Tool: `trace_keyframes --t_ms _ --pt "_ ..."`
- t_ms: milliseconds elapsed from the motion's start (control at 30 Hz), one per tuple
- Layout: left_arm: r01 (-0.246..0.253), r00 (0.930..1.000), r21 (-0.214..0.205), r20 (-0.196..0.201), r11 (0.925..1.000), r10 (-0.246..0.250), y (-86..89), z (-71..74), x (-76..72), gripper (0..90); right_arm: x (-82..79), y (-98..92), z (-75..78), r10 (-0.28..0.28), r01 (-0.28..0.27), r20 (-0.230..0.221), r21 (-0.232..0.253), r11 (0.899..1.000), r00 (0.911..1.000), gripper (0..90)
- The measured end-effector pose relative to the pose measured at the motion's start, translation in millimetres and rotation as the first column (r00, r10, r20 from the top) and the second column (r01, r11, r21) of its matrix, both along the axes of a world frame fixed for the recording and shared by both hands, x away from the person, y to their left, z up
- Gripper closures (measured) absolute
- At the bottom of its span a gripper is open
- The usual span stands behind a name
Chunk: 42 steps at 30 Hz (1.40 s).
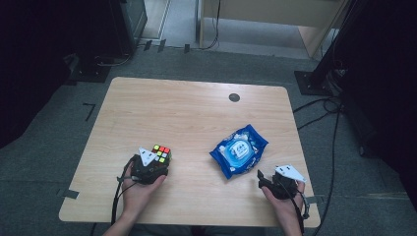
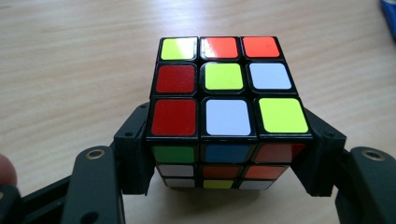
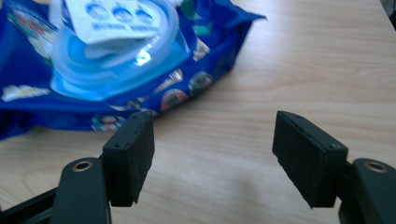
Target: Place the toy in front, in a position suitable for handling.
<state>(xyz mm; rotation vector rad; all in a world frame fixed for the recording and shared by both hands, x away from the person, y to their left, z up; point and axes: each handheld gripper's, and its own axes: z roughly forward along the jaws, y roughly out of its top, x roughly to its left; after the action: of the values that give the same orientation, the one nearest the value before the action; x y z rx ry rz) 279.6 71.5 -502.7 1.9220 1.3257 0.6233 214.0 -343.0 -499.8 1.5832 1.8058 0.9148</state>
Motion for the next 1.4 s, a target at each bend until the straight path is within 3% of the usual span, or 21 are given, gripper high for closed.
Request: trace_keyframes --t_ms 167,300,367,467,500,633,767,867,1100,1267,1400 --pt "-0.038 0.9993 -0.01 0.007 0.9992 0.038 7.6 -2.5 13.5 33.9 12.7 15.9 8.5 0.039 -0.039 0.028 -0.003 0.999 0.9988 33.1" --pt "-0.03 0.9995 -0.028 0.01 0.9992 0.03 12.9 -2.3 13.9 33.1 22.9 27.1 14.7 0.05 -0.049 0.047 -0.025 0.998 0.9976 37.1" --pt "-0.024 0.9996 -0.049 0.016 0.9985 0.025 16.8 0.7 11.1 21.7 30.5 34.6 18.4 0.053 -0.052 0.056 -0.024 0.998 0.997 38.9" --pt "-0.02 0.9993 -0.062 0.029 0.9979 0.022 26.1 5.5 5.1 14.0 41.7 43.8 23.0 0.067 -0.067 0.069 -0.009 0.998 0.9953 39.8" --pt "-0.012 0.9994 -0.083 0.032 0.9964 0.015 33.5 6.4 -0.1 13.2 48.3 51.0 24.1 0.087 -0.087 0.063 -0.002 0.996 0.9942 39.7" --pt "0.01 0.9995 -0.065 0.03 0.9979 -0.008 41.4 3.7 -8.1 12.7 56.0 62.8 21.2 0.131 -0.131 0.046 -0.017 0.991 0.9903 36.8" --pt "0.024 0.9994 -0.046 0.024 0.9987 -0.023 50.1 -1.9 -14.2 12.8 62.2 77.4 10.8 0.158 -0.155 0.024 -0.088 0.984 0.9872 36.0" --pt "0.031 0.9994 -0.018 0.018 0.9994 -0.031 51.7 -6.8 -14.1 13.1 64.0 79.3 7.3 0.153 -0.146 0.037 -0.136 0.98 0.9876 44.9" --pt "0.044 0.9989 -0.017 0.013 0.9989 -0.044 51.1 -9.1 -13.9 13.7 64.0 57.5 16.4 0.144 -0.138 0.093 -0.066 0.988 0.9852 78.1" --pt "0.044 0.999 -0.021 0.01 0.9988 -0.044 50.8 -9.8 -13.5 13.9 65.4 51.7 14.0 0.147 -0.14 0.093 -0.07 0.988 0.9848 89.3" --pt "0.044 0.999 -0.023 0.004 0.9988 -0.044 50.8 -10.3 -13.1 14.2 66.2 48.1 15.0 0.143 -0.141 0.111 -0.028 0.99 0.9834 90.0"
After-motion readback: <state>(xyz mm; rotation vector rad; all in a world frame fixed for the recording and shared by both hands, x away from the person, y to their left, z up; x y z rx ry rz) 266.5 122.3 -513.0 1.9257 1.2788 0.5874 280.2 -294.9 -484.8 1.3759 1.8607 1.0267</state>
